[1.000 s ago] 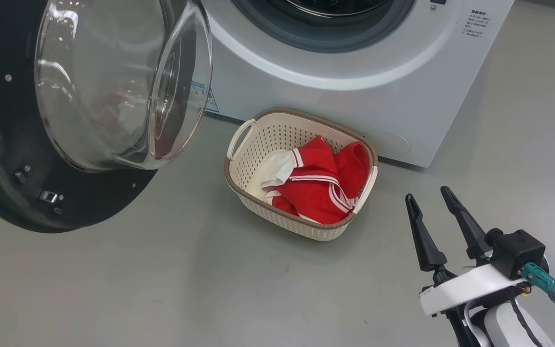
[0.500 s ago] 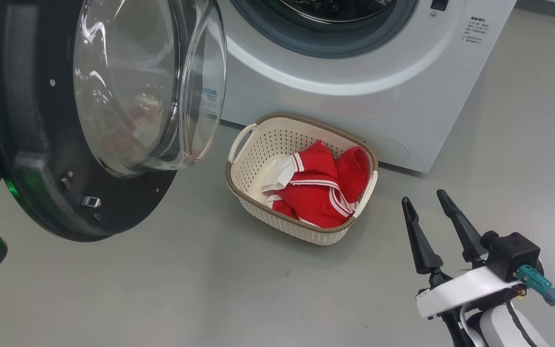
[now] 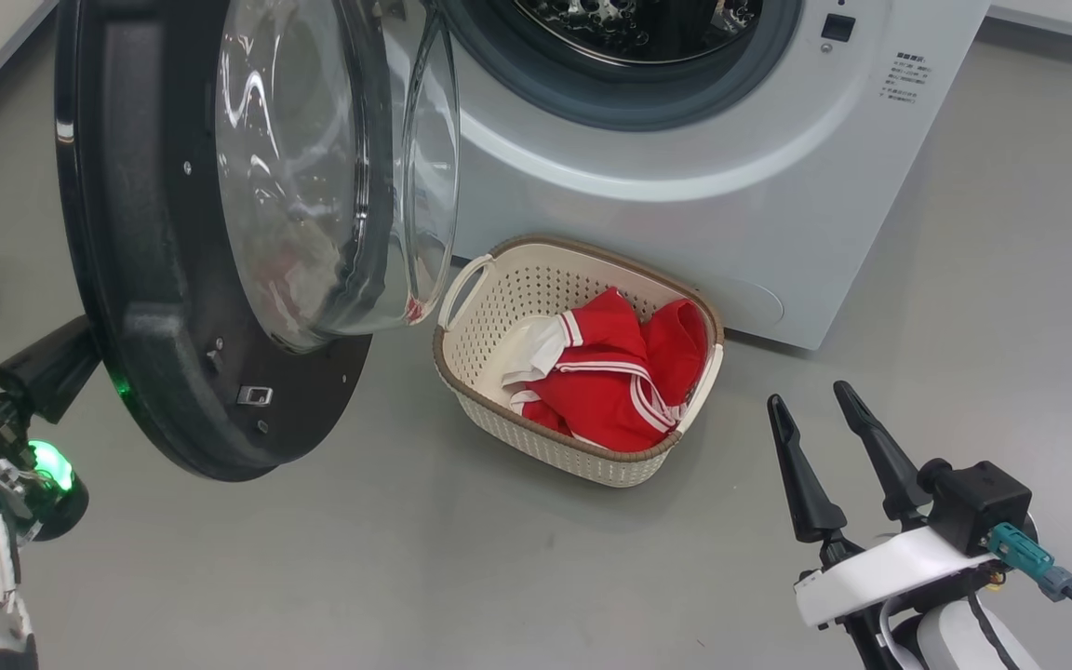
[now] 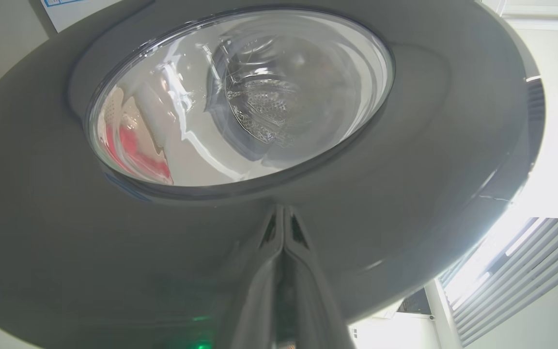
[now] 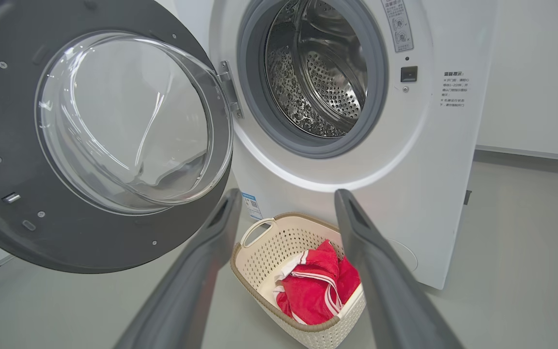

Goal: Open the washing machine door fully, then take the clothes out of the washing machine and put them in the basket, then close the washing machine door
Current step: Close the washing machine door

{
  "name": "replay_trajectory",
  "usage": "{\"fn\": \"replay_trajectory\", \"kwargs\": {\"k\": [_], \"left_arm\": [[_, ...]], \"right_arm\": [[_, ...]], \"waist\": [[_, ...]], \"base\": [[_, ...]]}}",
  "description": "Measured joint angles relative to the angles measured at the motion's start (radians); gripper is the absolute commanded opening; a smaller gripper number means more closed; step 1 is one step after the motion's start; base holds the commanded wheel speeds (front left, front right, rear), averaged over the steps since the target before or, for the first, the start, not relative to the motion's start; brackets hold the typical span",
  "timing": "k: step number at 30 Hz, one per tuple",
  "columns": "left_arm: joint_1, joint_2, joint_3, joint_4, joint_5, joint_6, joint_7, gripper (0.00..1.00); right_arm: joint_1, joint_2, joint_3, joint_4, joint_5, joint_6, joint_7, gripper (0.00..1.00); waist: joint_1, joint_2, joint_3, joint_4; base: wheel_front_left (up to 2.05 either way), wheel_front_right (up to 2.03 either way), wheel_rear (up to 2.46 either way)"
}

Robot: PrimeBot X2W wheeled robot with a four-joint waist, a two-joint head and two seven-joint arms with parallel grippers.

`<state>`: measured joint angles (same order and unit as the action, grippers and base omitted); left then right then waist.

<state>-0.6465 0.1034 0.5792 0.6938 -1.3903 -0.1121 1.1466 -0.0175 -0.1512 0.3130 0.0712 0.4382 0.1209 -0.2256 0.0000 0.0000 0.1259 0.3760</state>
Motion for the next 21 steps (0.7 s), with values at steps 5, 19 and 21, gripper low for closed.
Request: {"fn": "replay_trajectory", "kwargs": {"k": [5, 19, 21], "left_arm": [[0.019, 0.0, 0.012, -0.029, 0.0, 0.0, -0.01, 0.0], [0.138, 0.065, 0.017, -0.222, 0.201, -0.008, -0.27, 0.0], [0.165, 0.067, -0.01, -0.287, 0.237, -0.008, -0.308, 0.0]], "right_arm": [[0.001, 0.001, 0.0, 0.003, 0.0, 0.0, 0.0, 1.0], [0.016, 0.017, -0.021, 0.016, 0.005, -0.009, -0.01, 1.0], [0.024, 0.017, -0.024, 0.017, 0.01, -0.009, -0.011, 1.0]], "waist": [[0.0, 0.0, -0.005, -0.001], [0.0, 0.0, -0.025, 0.024], [0.0, 0.0, -0.027, 0.031]], "base": [[0.0, 0.0, 0.0], [0.0, 0.0, 0.0], [0.0, 0.0, 0.0]]}}
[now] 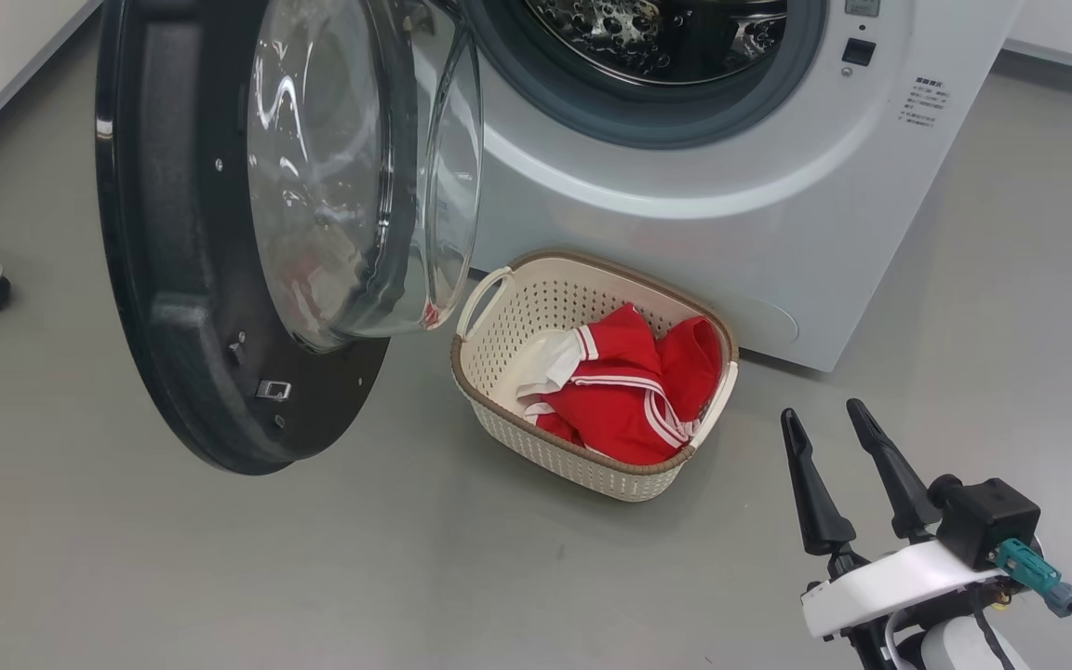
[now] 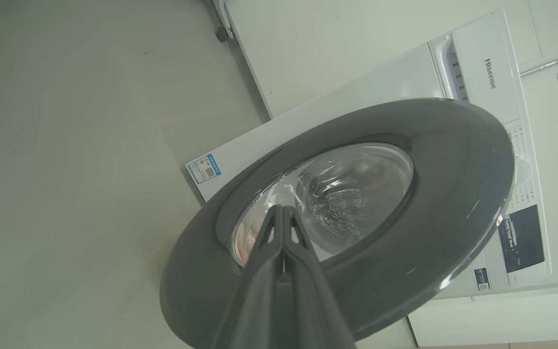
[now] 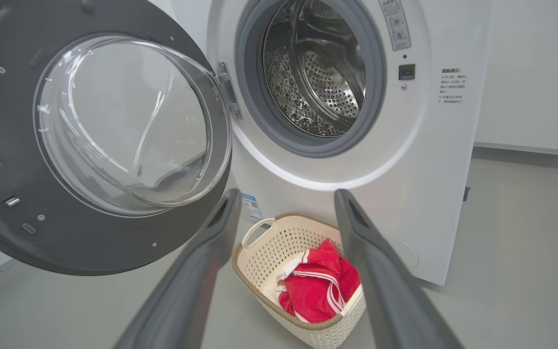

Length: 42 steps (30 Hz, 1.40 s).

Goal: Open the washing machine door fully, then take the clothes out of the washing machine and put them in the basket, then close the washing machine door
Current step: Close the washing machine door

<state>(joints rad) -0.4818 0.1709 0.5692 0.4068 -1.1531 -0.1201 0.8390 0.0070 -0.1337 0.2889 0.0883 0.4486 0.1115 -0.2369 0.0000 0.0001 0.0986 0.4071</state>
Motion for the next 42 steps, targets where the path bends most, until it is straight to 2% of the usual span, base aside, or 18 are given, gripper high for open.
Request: {"fn": "replay_trajectory", "kwargs": {"k": [3, 7, 12, 18, 24, 31, 32, 33, 34, 35, 42], "left_arm": [[0.03, 0.005, -0.062, -0.1, 0.062, 0.0, -0.063, 0.0], [0.111, 0.045, -0.176, -0.23, 0.196, 0.0, -0.16, 0.0], [0.229, 0.081, -0.287, -0.321, 0.309, 0.0, -0.287, 0.0], [0.358, 0.126, -0.366, -0.376, 0.419, -0.001, -0.446, 0.0], [0.461, 0.178, -0.461, -0.406, 0.573, -0.001, -0.616, 0.0], [0.527, 0.174, -0.488, -0.378, 0.658, -0.001, -0.775, 0.0], [0.535, 0.169, -0.488, -0.37, 0.668, -0.001, -0.794, 0.06], [0.542, 0.162, -0.487, -0.361, 0.681, -0.001, -0.815, 0.4], [0.549, 0.157, -0.487, -0.352, 0.695, -0.001, -0.835, 0.79], [0.555, 0.153, -0.487, -0.346, 0.707, -0.001, -0.854, 1.0], [0.578, 0.129, -0.507, -0.32, 0.761, -0.001, -0.964, 1.0]], "right_arm": [[0.007, 0.0, -0.005, 0.003, 0.0, 0.0, -0.002, 1.0], [0.007, 0.002, -0.003, 0.005, 0.0, 0.0, -0.002, 1.0], [0.007, 0.009, 0.004, 0.008, 0.0, 0.0, -0.004, 1.0], [0.007, 0.014, 0.01, 0.013, 0.0, 0.0, -0.007, 1.0], [0.007, 0.016, 0.01, 0.016, 0.0, 0.0, -0.007, 1.0], [0.009, 0.022, 0.01, 0.017, 0.0, 0.0, -0.008, 1.0], [0.009, 0.022, 0.01, 0.018, 0.0, 0.0, -0.008, 1.0], [0.01, 0.023, 0.009, 0.018, 0.0, 0.0, -0.008, 1.0], [0.012, 0.023, 0.009, 0.018, 0.0, 0.0, -0.008, 1.0], [0.013, 0.023, 0.009, 0.019, 0.0, 0.0, -0.008, 1.0], [0.014, 0.024, 0.008, 0.021, 0.0, 0.001, -0.011, 1.0]], "waist": [[0.0, 0.0, -0.004, 0.012], [0.0, 0.0, -0.012, 0.03], [0.0, 0.0, -0.027, 0.045], [0.0, 0.0, -0.04, 0.05], [0.0, 0.0, -0.048, 0.047], [0.0, 0.0, -0.053, 0.044], [0.0, 0.0, -0.053, 0.044], [0.0, 0.0, -0.053, 0.044], [0.0, 0.0, -0.053, 0.043], [0.0, 0.0, -0.054, 0.043], [0.0, 0.0, -0.056, 0.042]], "base": [[0.0, 0.0, 0.0], [0.0, 0.0, 0.0], [0.0, 0.0, 0.0], [0.0, 0.0, 0.0], [0.0, 0.0, 0.0], [0.0, 0.0, 0.0], [0.0, 0.0, 0.0], [0.0, 0.0, 0.0], [0.0, 0.0, 0.0], [0.0, 0.0, 0.0], [0.0, 0.0, 0.0]]}}
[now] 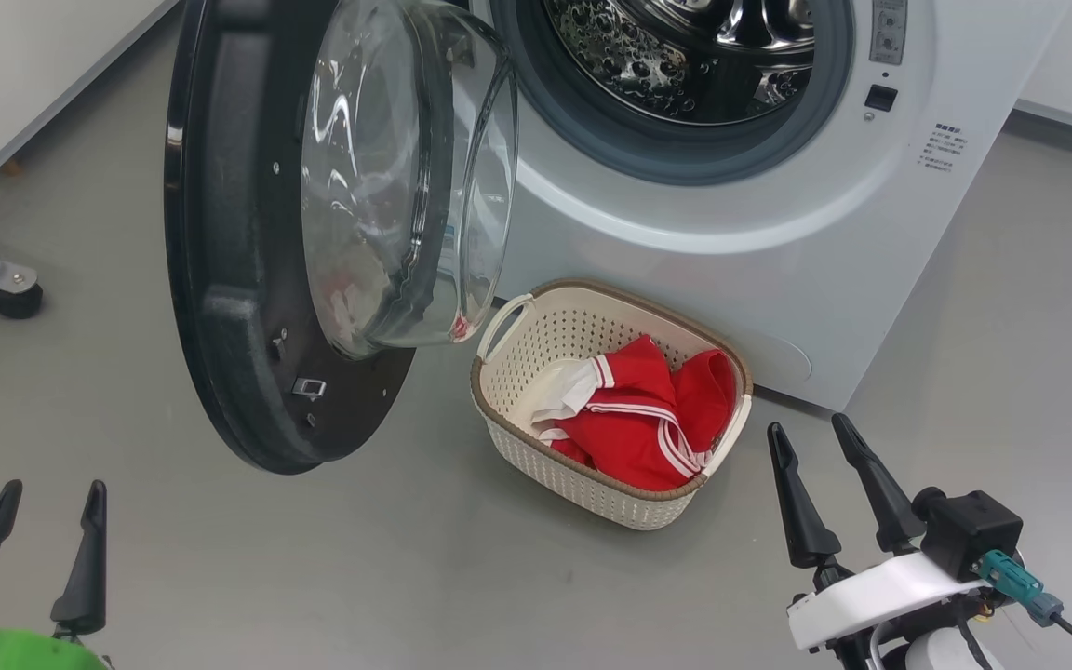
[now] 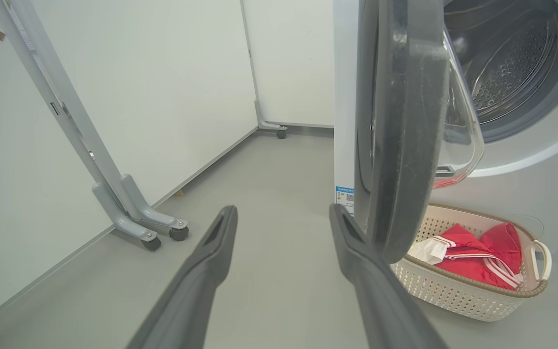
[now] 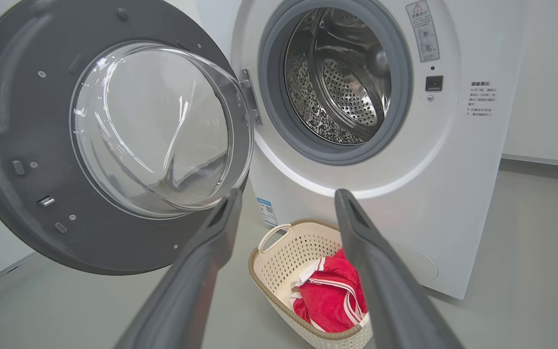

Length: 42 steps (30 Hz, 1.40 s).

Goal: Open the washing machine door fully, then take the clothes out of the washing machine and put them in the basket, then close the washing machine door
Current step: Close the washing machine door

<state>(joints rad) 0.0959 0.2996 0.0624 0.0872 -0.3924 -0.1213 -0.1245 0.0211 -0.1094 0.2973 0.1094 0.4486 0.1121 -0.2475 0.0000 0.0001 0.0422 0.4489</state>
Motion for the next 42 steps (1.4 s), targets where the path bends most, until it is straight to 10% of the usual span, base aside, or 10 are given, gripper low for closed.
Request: {"fn": "replay_trajectory", "kwargs": {"k": [42], "left_arm": [[0.01, -0.035, -0.034, 0.097, 0.069, 0.002, -0.116, 1.0]], "right_arm": [[0.008, 0.015, 0.001, 0.012, 0.0, 0.001, 0.0, 1.0]], "waist": [[0.0, 0.0, -0.023, 0.002]], "base": [[0.0, 0.0, 0.0]]}}
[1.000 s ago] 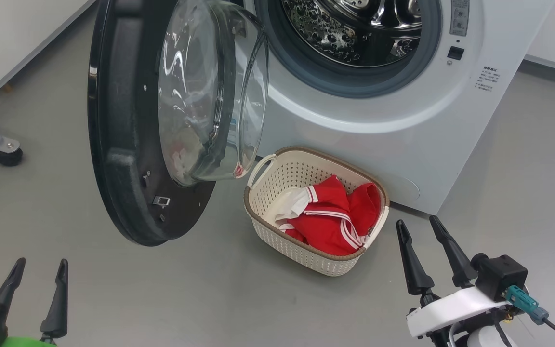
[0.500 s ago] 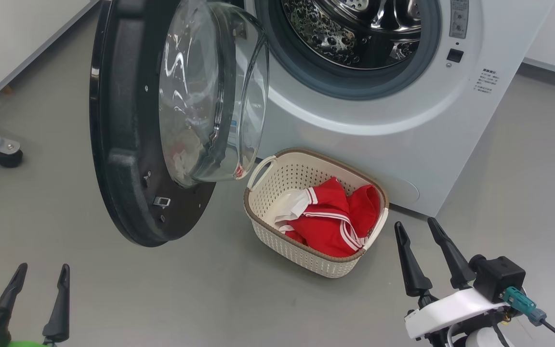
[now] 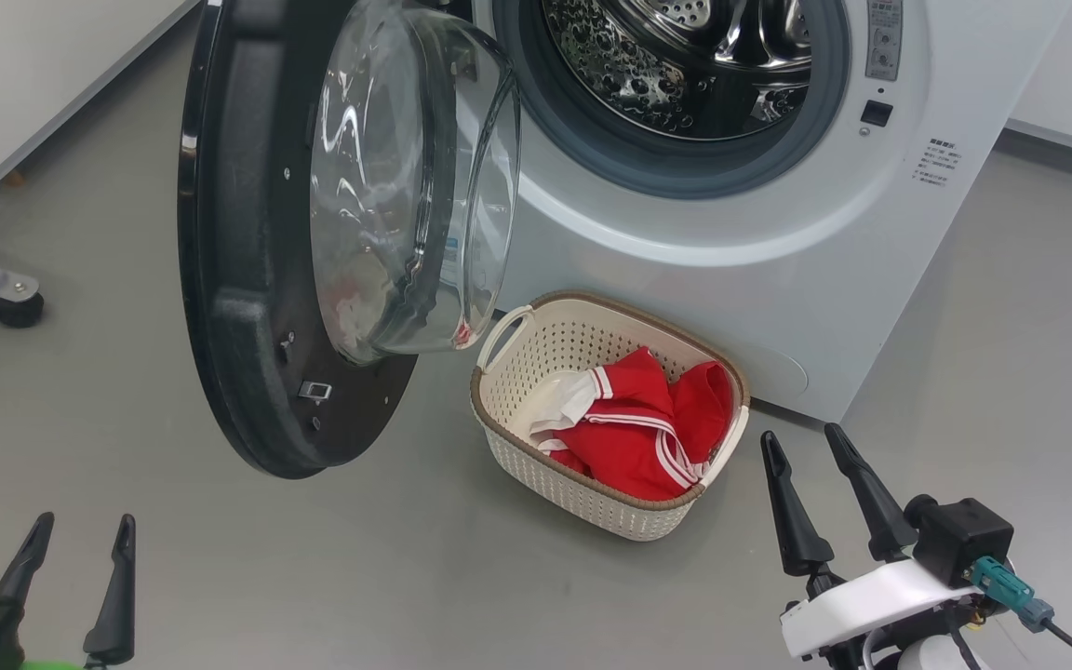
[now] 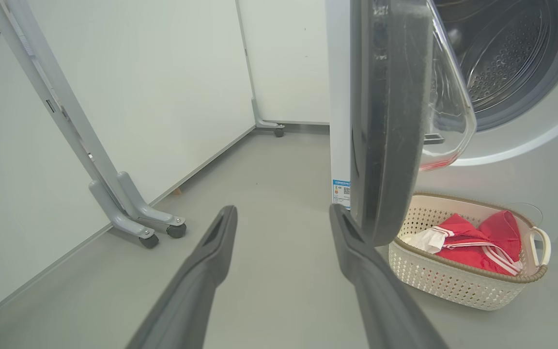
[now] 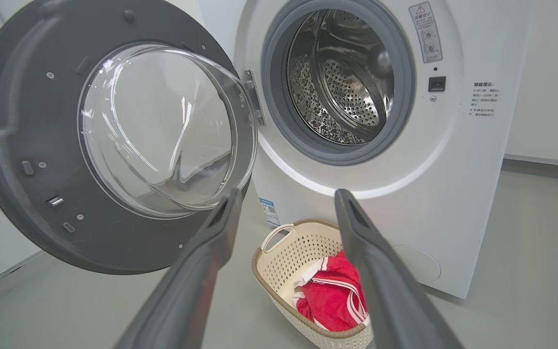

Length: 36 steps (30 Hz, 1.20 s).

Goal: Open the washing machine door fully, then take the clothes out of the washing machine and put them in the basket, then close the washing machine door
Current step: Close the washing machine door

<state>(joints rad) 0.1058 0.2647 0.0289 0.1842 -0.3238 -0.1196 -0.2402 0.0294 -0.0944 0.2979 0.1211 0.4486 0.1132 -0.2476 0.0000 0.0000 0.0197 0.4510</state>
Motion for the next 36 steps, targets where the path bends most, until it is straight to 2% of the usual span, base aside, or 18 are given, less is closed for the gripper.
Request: {"fn": "replay_trajectory", "kwargs": {"k": [17, 19, 20, 29, 36], "left_arm": [[0.0, -0.002, -0.001, 0.003, 0.005, 0.0, -0.008, 0.98], [0.0, 0.0, -0.007, 0.002, 0.023, 0.0, -0.008, 0.27], [0.0, 0.0, -0.009, 0.002, 0.028, 0.0, -0.008, 0.0], [-0.002, 0.001, -0.018, -0.001, 0.029, 0.0, -0.009, 0.0], [-0.035, 0.03, -0.016, -0.028, 0.028, 0.0, -0.009, 0.0]], "right_arm": [[0.0, 0.003, -0.005, -0.002, 0.0, 0.0, 0.0, 1.0], [0.0, 0.003, -0.005, -0.002, 0.0, 0.0, 0.0, 1.0], [0.0, 0.003, -0.005, -0.002, 0.0, 0.0, 0.0, 1.0], [0.0, 0.003, -0.005, -0.006, -0.001, 0.0, 0.0, 1.0], [0.0, 0.003, -0.006, -0.008, -0.002, 0.003, 0.0, 1.0]], "waist": [[0.0, 0.0, 0.008, -0.001], [0.0, 0.0, 0.009, -0.002], [0.0, 0.0, 0.01, -0.002], [0.0, 0.0, 0.021, -0.005], [0.0, 0.0, 0.031, -0.007]], "base": [[0.0, 0.0, 0.0], [0.0, 0.0, 0.0], [0.0, 0.0, 0.0], [0.0, 0.0, 0.0], [0.0, 0.0, 0.0]]}}
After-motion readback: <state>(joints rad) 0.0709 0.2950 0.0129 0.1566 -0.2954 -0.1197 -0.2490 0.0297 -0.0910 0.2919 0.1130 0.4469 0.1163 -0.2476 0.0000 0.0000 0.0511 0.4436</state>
